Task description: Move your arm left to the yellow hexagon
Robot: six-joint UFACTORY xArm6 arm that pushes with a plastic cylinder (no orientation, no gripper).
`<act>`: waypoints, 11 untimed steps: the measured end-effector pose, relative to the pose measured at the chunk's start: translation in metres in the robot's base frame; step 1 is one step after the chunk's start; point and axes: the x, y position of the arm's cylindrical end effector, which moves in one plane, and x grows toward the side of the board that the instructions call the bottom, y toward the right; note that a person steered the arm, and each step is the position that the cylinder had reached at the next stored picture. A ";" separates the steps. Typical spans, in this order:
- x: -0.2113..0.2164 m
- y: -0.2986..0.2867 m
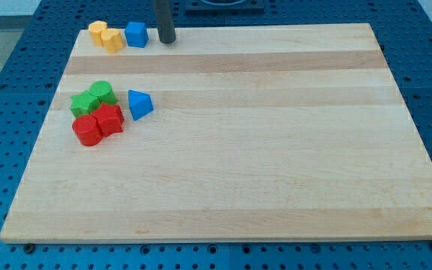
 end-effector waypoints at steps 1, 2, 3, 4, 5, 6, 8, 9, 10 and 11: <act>0.030 0.000; 0.058 -0.014; 0.064 -0.061; 0.064 -0.121; 0.064 -0.176; 0.061 -0.189; 0.011 -0.189; -0.004 -0.189; -0.008 -0.189; -0.032 -0.189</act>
